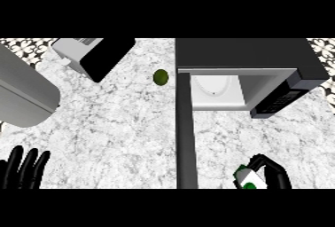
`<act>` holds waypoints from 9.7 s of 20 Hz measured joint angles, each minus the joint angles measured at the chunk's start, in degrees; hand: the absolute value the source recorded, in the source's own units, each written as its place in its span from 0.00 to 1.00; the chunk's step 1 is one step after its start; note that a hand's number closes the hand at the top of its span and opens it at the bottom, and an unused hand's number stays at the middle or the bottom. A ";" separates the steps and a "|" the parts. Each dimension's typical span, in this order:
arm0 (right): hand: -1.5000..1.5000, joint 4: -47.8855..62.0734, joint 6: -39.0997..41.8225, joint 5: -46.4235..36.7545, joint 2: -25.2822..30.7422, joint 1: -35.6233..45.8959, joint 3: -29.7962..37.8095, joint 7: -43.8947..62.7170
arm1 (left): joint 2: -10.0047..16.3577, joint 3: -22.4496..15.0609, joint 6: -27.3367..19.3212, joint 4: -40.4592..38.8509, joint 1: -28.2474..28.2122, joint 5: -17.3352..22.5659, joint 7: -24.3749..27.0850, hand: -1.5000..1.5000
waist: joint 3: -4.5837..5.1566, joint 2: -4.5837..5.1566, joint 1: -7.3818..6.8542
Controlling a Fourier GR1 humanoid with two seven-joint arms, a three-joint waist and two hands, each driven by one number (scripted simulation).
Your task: Pick up the milk, place it into the microwave and close the microwave
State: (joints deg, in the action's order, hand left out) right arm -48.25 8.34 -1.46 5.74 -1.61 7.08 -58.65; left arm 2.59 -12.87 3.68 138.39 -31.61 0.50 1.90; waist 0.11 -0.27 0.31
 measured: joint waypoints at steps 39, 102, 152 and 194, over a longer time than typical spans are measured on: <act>1.00 21.34 -41.07 -12.48 2.93 44.34 6.40 26.85 | 2.29 9.25 5.90 -5.68 3.93 7.52 0.50 0.00 | -0.48 1.28 -3.89; 0.00 30.83 -20.67 -9.50 5.36 50.77 11.16 16.61 | -0.62 2.26 6.52 -3.78 -3.19 -2.27 3.55 0.00 | 0.98 -0.21 -2.62; 0.00 -20.23 8.68 7.53 3.48 -23.32 3.52 6.66 | -2.62 -20.81 13.83 -34.74 29.31 -10.55 -6.93 1.00 | -0.09 0.20 0.73; 0.00 -60.62 16.20 25.52 17.52 -34.86 -8.07 18.86 | -2.40 -36.94 -36.36 -72.65 70.37 24.25 6.26 1.00 | 0.26 3.24 15.03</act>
State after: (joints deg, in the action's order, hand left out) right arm -108.87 24.54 24.06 23.26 -36.47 -1.00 -39.79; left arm 0.19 -49.80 -32.69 65.74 38.77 24.75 8.17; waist 0.36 2.96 15.34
